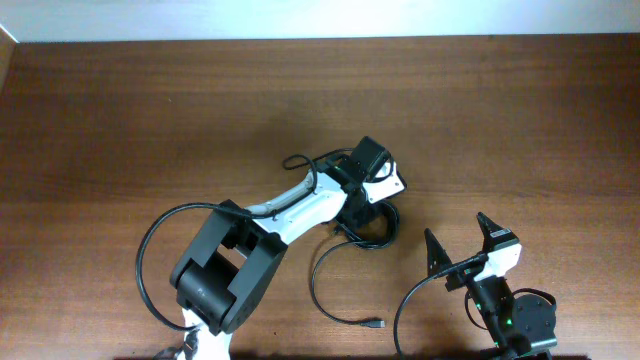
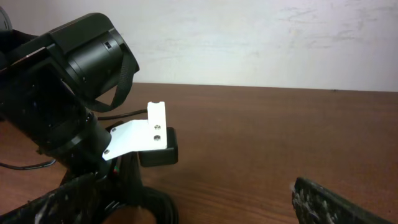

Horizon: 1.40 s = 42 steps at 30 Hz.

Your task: Untangle cables

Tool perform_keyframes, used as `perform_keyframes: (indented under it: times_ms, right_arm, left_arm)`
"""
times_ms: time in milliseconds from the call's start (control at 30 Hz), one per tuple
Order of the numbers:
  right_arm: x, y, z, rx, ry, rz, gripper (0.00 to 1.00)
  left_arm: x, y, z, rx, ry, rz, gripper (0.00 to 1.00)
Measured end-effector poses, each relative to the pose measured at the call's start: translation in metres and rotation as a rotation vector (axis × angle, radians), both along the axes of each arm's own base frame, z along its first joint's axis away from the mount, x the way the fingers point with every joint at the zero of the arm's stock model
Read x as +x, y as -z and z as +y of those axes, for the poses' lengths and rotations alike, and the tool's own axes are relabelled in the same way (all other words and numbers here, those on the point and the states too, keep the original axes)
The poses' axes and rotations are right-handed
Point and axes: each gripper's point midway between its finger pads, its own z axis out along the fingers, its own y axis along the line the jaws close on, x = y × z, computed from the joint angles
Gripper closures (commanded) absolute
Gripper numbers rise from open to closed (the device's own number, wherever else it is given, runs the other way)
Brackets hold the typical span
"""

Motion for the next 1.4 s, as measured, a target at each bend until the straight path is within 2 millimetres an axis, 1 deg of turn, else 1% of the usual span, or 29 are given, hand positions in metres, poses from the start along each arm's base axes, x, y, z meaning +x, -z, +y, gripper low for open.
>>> perform_keyframes:
  times_ms: [67,133,200,233,267,333,367,433,500,533,600,667,733,767,800,833,867,900,933,967,1000,1067,1100,1167,1200,1233,1267,1333,1400]
  right_arm:
    - [0.000,0.000,0.000,0.000,0.000,0.000,0.01]
    - [0.000,0.000,0.000,0.000,0.000,0.000,0.01]
    - [0.000,0.000,0.000,0.000,0.000,0.000,0.01]
    - [0.000,0.000,0.000,0.001,0.000,0.000,0.01]
    - [0.000,0.000,0.000,0.001,0.000,0.000,0.01]
    - [0.000,0.000,0.000,0.000,0.000,0.000,0.01]
    - [0.000,0.000,0.000,0.000,0.000,0.000,0.01]
    - [0.000,0.000,0.000,0.000,0.000,0.000,0.01]
    - [0.000,0.000,0.000,0.000,0.000,0.000,0.01]
    - [0.000,0.000,0.000,0.000,0.000,0.000,0.01]
    - [0.000,-0.004,0.000,0.004,0.000,-0.018,0.01]
    - [0.001,-0.017,0.000,0.042,0.001,-0.060,0.01]
    - [0.000,-0.028,0.000,0.172,0.001,-0.057,0.01]
    - [-0.003,-0.040,0.001,0.229,-0.008,-0.046,0.01]
    - [-0.009,-0.064,0.002,0.273,-0.023,-0.069,0.01]
    - [-0.018,-0.081,0.003,0.293,-0.038,-0.048,0.01]
    - [-0.027,-0.084,0.004,0.296,-0.043,0.023,0.01]
    - [-0.039,-0.079,0.005,0.293,-0.045,0.119,0.01]
    - [-0.053,-0.082,0.007,0.292,-0.063,0.176,0.01]
    - [-0.071,-0.094,0.011,0.292,-0.099,0.210,0.01]
    - [-0.089,-0.117,0.016,0.300,-0.153,0.184,0.01]
    - [-0.110,-0.125,0.019,0.314,-0.189,0.219,0.01]
    - [-0.112,-0.126,0.020,0.333,-0.193,0.232,0.01]
    - [-0.111,-0.122,0.027,0.396,-0.224,0.308,0.01]
    - [-0.108,-0.120,0.033,0.413,-0.243,0.356,0.01]
    - [-0.098,-0.118,0.044,0.434,-0.282,0.463,0.01]
    - [-0.093,-0.121,0.051,0.431,-0.309,0.518,0.01]
    - [-0.075,-0.142,0.065,0.391,-0.367,0.636,0.01]
    - [-0.059,-0.150,0.070,0.324,-0.372,0.819,0.01]
  left_arm:
    - [0.004,-0.004,0.004,0.016,-0.045,-0.018,1.00]
    - [0.009,-0.029,0.005,-0.015,-0.094,-0.063,1.00]
    - [0.017,-0.104,0.006,-0.153,-0.196,-0.164,1.00]
    - [0.017,-0.146,0.014,-0.234,-0.264,-0.206,1.00]
    - [0.017,-0.178,0.024,-0.300,-0.321,-0.242,1.00]
    - [0.008,-0.212,0.038,-0.358,-0.376,-0.267,1.00]
    - [0.003,-0.222,0.042,-0.374,-0.385,-0.271,1.00]
    - [-0.016,-0.230,0.055,-0.389,-0.462,-0.215,1.00]
    - [-0.032,-0.223,0.064,-0.394,-0.586,-0.108,1.00]
    - [-0.035,-0.223,0.060,-0.424,-0.612,-0.070,1.00]
    - [-0.046,-0.233,0.052,-0.492,-0.608,-0.010,1.00]
    - [-0.055,-0.249,0.051,-0.549,-0.588,0.002,1.00]
    - [-0.063,-0.261,0.050,-0.608,-0.526,0.047,1.00]
    - [-0.068,-0.265,0.050,-0.647,-0.484,0.099,1.00]
    - [-0.070,-0.270,0.049,-0.682,-0.436,0.133,1.00]
    - [-0.073,-0.274,0.048,-0.710,-0.399,0.161,1.00]
    - [-0.078,-0.277,0.045,-0.735,-0.364,0.188,1.00]
    - [-0.084,-0.281,0.041,-0.755,-0.330,0.217,1.00]
    - [-0.093,-0.280,0.039,-0.762,-0.312,0.265,1.00]
    - [-0.099,-0.278,0.039,-0.758,-0.317,0.307,1.00]
    - [-0.105,-0.275,0.040,-0.746,-0.335,0.348,1.00]
    - [-0.107,-0.276,0.039,-0.754,-0.341,0.370,1.00]
    - [-0.108,-0.276,0.038,-0.756,-0.344,0.377,1.00]
    - [-0.111,-0.280,0.031,-0.770,-0.332,0.384,1.00]
    - [-0.111,-0.286,0.023,-0.795,-0.313,0.377,1.00]
    - [-0.117,-0.294,0.009,-0.824,-0.266,0.369,1.00]
    - [-0.121,-0.294,0.004,-0.821,-0.255,0.372,1.00]
    - [-0.121,-0.294,0.001,-0.819,-0.262,0.352,1.00]
    - [-0.109,-0.291,0.005,-0.806,-0.347,0.321,1.00]
